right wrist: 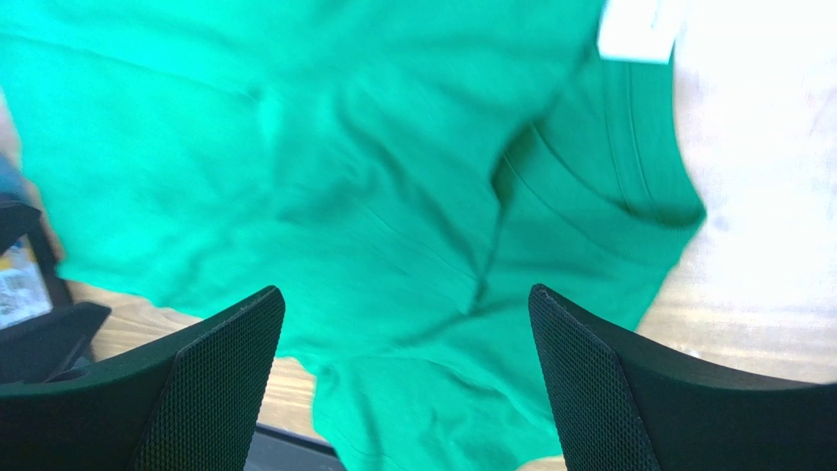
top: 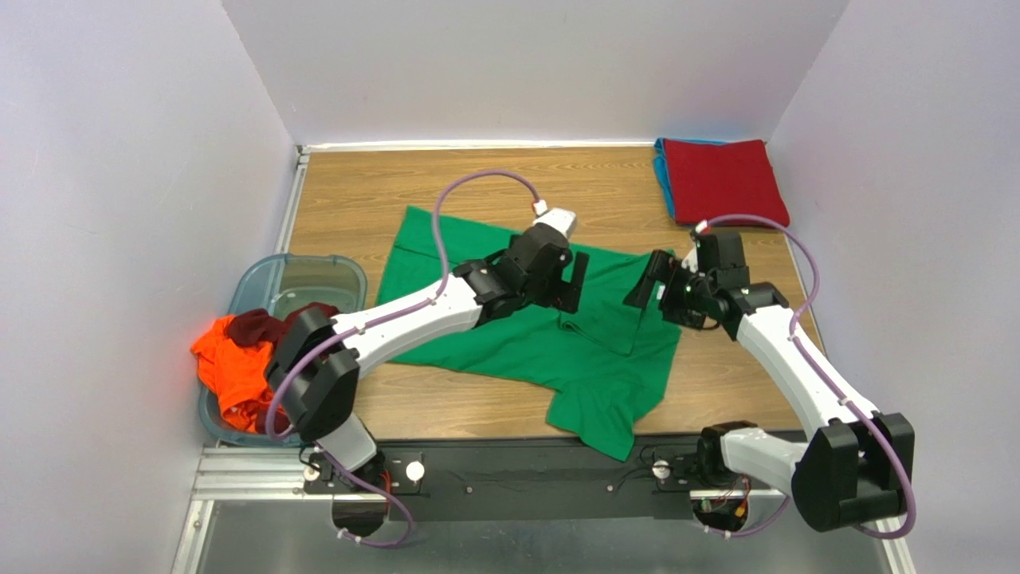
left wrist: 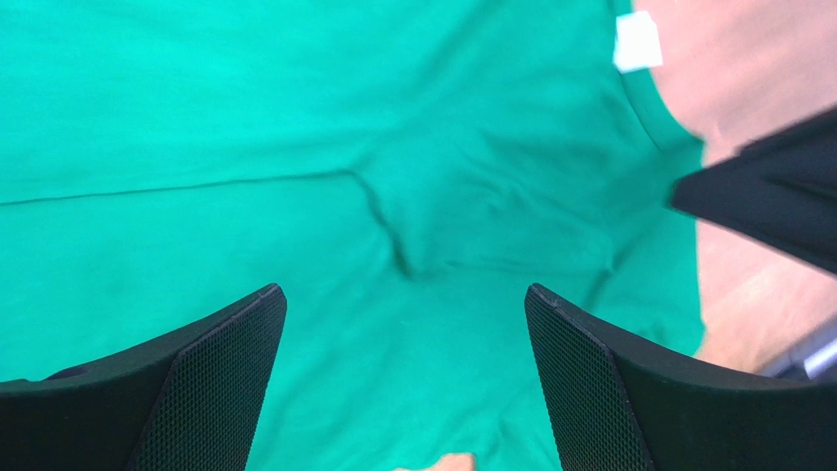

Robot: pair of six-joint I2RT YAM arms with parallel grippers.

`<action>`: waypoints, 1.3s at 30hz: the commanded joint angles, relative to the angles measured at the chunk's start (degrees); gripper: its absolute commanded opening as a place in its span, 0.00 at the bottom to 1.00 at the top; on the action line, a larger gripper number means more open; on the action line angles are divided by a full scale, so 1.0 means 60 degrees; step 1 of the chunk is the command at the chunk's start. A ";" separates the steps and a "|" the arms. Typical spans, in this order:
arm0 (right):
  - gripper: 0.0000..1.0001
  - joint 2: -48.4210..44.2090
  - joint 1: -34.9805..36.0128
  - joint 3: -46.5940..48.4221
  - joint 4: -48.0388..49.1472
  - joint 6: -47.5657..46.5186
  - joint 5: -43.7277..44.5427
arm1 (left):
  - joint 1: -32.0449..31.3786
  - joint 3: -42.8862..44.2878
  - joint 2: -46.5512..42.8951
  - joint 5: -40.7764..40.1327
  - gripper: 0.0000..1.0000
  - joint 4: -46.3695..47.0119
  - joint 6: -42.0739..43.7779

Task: Fold and stack the t-shirts
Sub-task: Fold the tshirt

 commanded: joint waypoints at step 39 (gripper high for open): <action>1.00 0.9216 0.0475 0.5436 0.1289 -0.1487 0.2847 | 0.5310 -0.3920 0.0377 0.2948 0.98 0.4790 -0.0927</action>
